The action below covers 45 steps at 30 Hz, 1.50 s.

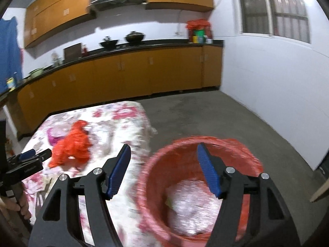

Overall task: Collect trash
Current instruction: 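Move both open tools back over the red bags on the table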

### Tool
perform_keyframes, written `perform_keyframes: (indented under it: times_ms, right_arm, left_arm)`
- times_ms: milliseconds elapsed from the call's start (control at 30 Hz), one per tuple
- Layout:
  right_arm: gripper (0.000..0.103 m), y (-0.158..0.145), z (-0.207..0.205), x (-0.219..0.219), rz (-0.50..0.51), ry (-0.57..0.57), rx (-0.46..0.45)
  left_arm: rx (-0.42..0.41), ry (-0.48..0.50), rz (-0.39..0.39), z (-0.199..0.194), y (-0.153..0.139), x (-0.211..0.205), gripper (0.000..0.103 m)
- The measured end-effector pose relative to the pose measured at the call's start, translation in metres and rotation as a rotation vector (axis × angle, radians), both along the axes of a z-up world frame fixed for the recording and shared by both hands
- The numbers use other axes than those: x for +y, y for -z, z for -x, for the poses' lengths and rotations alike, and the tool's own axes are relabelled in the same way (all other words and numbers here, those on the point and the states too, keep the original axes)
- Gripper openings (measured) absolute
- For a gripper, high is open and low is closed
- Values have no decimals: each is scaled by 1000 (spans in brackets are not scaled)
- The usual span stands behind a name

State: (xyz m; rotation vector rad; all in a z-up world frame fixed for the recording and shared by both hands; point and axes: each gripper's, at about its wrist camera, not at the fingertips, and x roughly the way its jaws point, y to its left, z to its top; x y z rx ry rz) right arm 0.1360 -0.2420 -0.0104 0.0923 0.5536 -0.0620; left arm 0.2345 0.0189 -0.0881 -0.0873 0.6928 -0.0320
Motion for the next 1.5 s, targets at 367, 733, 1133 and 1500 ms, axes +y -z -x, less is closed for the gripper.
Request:
perform_keyframes:
  times_ms: [367, 733, 1133, 1500]
  right_arm:
    - [63, 12, -77, 107, -39, -221, 57]
    - [58, 60, -148, 175, -3, -272, 209]
    - [20, 99, -131, 180, 10, -367, 322]
    - [14, 65, -109, 152, -68, -342, 206]
  left_arm:
    - [-35, -168, 5, 10, -3, 81, 79]
    - [-7, -241, 63, 12, 12, 128, 79]
    - [24, -236, 104, 6, 27, 135, 79]
    - [23, -179, 117, 0, 22, 116, 79]
